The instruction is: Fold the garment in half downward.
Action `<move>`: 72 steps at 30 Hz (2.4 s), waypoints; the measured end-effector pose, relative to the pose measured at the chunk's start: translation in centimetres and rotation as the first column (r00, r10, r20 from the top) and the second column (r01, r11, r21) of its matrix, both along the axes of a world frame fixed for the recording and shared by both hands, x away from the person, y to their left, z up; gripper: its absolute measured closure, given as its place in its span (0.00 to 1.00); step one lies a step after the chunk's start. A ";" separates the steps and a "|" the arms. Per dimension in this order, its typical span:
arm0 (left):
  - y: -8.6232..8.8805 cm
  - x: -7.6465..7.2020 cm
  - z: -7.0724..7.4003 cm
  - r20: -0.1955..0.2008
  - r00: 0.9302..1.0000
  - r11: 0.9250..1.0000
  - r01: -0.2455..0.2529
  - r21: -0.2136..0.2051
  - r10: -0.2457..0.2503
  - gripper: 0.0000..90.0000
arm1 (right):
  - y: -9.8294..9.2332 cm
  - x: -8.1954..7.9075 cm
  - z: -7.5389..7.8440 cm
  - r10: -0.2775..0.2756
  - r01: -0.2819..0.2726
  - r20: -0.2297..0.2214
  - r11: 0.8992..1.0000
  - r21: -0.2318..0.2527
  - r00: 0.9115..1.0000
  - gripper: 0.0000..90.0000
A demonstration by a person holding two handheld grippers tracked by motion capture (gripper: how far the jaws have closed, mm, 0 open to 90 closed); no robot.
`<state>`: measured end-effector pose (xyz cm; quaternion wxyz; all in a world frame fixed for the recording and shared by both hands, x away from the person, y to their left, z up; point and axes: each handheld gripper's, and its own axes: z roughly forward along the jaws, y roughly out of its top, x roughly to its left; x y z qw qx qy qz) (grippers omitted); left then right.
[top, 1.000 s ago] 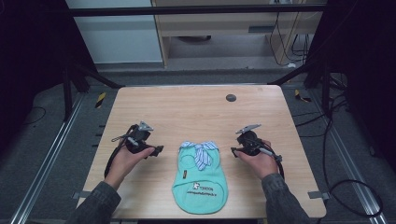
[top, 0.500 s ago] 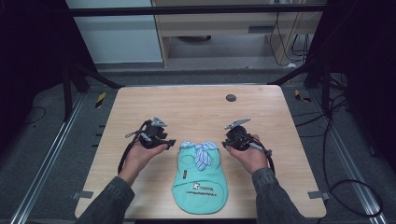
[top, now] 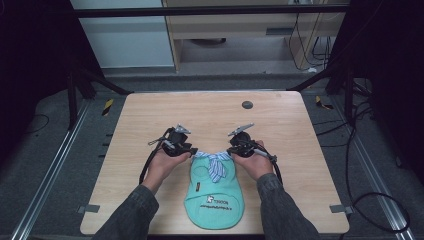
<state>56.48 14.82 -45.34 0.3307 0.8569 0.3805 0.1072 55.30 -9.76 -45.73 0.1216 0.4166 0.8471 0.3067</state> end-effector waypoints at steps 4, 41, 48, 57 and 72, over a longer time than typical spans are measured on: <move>-0.9 0.0 -0.4 -0.005 1.000 1.000 0.014 0.019 -0.014 0.69 | 0.2 0.4 -0.4 0.003 -0.003 0.002 1.000 0.001 1.000 0.91; -1.7 0.7 -2.0 -0.138 0.990 0.995 0.024 0.093 -0.011 0.72 | 1.7 1.4 -1.5 -0.027 0.020 -0.110 0.998 -0.064 0.994 0.69; -1.8 0.7 -2.2 -0.148 0.989 0.994 0.042 0.102 -0.027 0.79 | 1.9 1.3 -1.9 -0.024 0.016 -0.121 0.997 -0.071 0.992 0.72; -1.8 0.6 -2.3 -0.143 0.989 0.993 0.054 0.100 -0.040 0.86 | 2.0 1.2 -2.0 -0.015 0.005 -0.119 0.997 -0.080 0.993 0.76; -1.9 0.5 -2.4 -0.131 0.989 0.992 0.076 0.096 -0.063 0.94 | 2.2 1.0 -1.9 0.015 -0.025 -0.118 0.996 -0.085 0.993 0.91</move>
